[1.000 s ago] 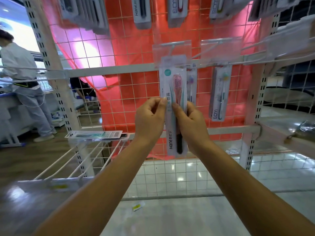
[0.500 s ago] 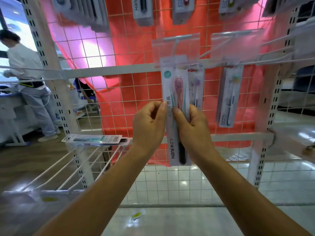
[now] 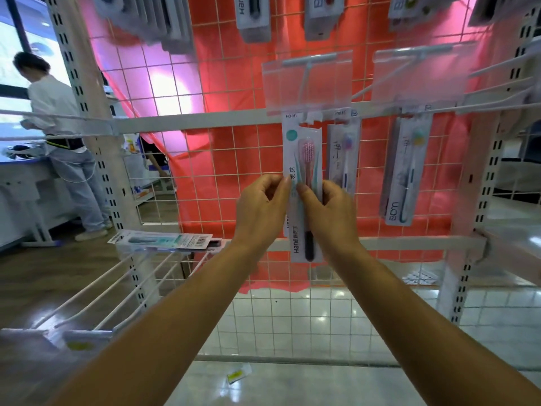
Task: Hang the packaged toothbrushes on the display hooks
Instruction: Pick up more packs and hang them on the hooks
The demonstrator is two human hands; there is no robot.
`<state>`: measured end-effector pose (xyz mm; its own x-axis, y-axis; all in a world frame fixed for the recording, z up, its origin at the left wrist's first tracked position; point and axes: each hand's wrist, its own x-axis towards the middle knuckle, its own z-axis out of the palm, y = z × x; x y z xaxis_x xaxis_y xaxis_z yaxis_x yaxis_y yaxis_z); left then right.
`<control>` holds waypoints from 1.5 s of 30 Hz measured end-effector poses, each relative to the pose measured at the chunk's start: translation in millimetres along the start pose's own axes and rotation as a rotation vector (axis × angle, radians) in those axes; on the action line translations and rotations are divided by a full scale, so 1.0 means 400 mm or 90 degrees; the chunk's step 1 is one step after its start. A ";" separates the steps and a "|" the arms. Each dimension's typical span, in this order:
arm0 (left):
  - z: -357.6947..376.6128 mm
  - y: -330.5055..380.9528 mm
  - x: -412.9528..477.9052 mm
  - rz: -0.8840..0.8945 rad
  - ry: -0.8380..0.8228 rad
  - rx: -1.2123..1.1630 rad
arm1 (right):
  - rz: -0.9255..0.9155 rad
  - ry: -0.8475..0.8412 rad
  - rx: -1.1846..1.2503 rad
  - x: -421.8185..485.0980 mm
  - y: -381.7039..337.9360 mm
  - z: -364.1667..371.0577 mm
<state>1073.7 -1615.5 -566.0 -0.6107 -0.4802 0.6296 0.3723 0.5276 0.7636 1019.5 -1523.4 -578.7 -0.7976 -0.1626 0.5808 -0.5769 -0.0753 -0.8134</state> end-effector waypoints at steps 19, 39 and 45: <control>-0.097 -0.111 0.024 -0.175 0.002 0.157 | 0.118 -0.032 -0.136 0.161 0.053 0.027; -0.274 -0.172 -0.054 -0.208 -0.072 0.385 | 0.271 -0.223 -0.159 -0.160 0.264 0.146; -0.362 -0.175 -0.029 -0.283 -0.049 0.509 | 0.064 -0.255 -0.242 -0.108 0.163 0.287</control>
<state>1156.0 -1748.1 -606.0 -0.6375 -0.7220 0.2691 -0.4845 0.6471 0.5886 1036.7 -1634.2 -660.7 -0.7651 -0.5177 0.3829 -0.5839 0.3071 -0.7515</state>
